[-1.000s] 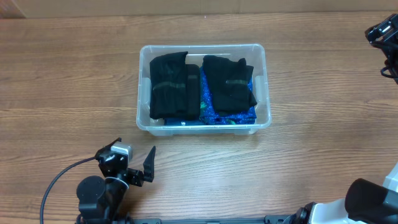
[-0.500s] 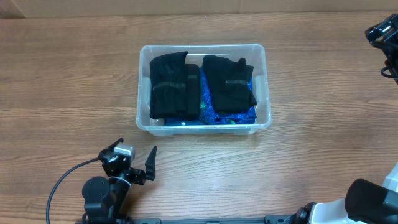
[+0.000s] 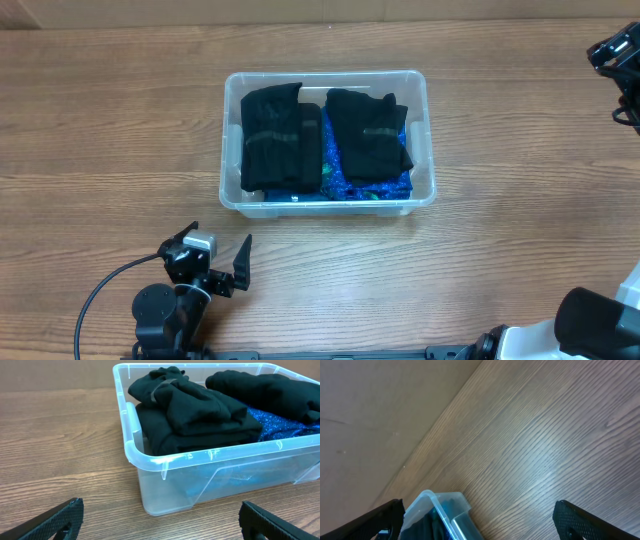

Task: Pack container

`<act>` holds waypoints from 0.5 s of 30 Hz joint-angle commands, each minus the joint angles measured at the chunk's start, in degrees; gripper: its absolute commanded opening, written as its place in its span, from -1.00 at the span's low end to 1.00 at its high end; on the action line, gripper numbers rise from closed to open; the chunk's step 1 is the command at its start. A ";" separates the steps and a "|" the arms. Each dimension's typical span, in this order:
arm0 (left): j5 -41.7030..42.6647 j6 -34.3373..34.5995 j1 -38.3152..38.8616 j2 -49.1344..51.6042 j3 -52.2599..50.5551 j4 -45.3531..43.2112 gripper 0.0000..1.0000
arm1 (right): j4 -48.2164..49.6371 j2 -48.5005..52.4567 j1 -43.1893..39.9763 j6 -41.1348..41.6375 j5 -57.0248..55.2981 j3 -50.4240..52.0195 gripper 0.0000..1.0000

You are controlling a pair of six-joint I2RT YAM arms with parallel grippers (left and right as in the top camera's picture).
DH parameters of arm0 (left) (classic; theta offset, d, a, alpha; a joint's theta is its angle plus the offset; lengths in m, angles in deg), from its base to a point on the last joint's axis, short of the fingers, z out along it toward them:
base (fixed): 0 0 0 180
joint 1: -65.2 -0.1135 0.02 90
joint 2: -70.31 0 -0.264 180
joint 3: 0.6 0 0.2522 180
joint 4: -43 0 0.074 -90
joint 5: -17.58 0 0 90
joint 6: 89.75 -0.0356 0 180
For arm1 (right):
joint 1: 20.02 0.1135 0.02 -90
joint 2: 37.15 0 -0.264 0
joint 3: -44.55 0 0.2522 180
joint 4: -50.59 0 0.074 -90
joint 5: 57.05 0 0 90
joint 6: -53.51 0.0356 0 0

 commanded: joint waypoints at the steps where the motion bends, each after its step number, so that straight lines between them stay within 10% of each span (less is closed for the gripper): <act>1: -0.55 0.15 0.39 -0.70 -0.52 -0.42 1.00 | 0.35 -4.46 3.96 0.24 0.00 -0.20 1.00; 7: -0.52 0.17 0.39 -0.70 -0.52 -0.44 1.00 | 5.09 -12.13 18.69 -6.38 -24.04 -0.17 1.00; 15: -0.52 0.17 0.39 -0.70 -0.52 -0.42 1.00 | 10.21 -18.23 23.15 -15.54 -23.96 -0.17 1.00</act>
